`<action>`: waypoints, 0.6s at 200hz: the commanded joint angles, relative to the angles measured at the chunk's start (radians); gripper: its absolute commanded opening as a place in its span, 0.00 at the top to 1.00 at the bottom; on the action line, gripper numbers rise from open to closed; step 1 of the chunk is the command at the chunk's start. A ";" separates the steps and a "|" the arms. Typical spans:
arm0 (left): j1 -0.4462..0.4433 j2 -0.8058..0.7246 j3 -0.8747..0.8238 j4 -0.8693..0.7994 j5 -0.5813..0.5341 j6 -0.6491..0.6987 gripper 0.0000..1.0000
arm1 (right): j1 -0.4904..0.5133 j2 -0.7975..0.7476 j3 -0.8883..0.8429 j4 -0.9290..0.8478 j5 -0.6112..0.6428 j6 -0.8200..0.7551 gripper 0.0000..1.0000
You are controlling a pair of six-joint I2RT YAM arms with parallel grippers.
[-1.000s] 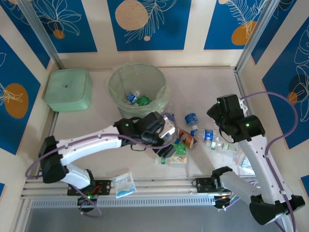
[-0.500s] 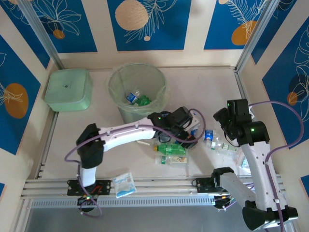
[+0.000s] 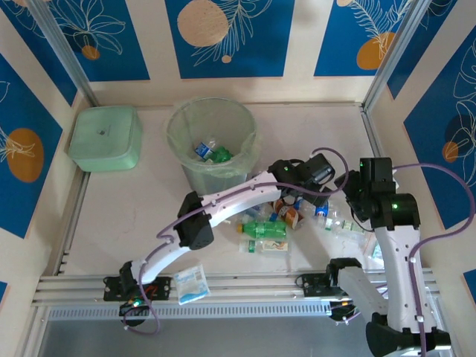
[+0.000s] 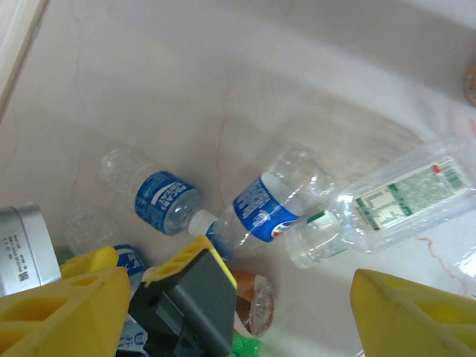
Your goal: Put the plastic bottles in the bin
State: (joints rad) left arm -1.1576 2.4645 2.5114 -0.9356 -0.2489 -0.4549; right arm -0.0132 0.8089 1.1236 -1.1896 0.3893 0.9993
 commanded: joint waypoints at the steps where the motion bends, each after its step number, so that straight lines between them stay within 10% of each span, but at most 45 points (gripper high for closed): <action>1: 0.025 0.029 0.035 -0.116 -0.011 -0.143 0.01 | -0.056 -0.035 0.049 -0.063 -0.021 -0.002 0.22; 120: 0.072 0.043 0.016 -0.057 0.049 -0.143 0.01 | -0.064 -0.115 0.044 0.013 -0.106 -0.073 0.23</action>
State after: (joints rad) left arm -1.0622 2.5370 2.5145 -0.9871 -0.2157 -0.6212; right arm -0.0792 0.6785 1.1446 -1.1847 0.3084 0.9562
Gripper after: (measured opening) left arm 0.996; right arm 0.771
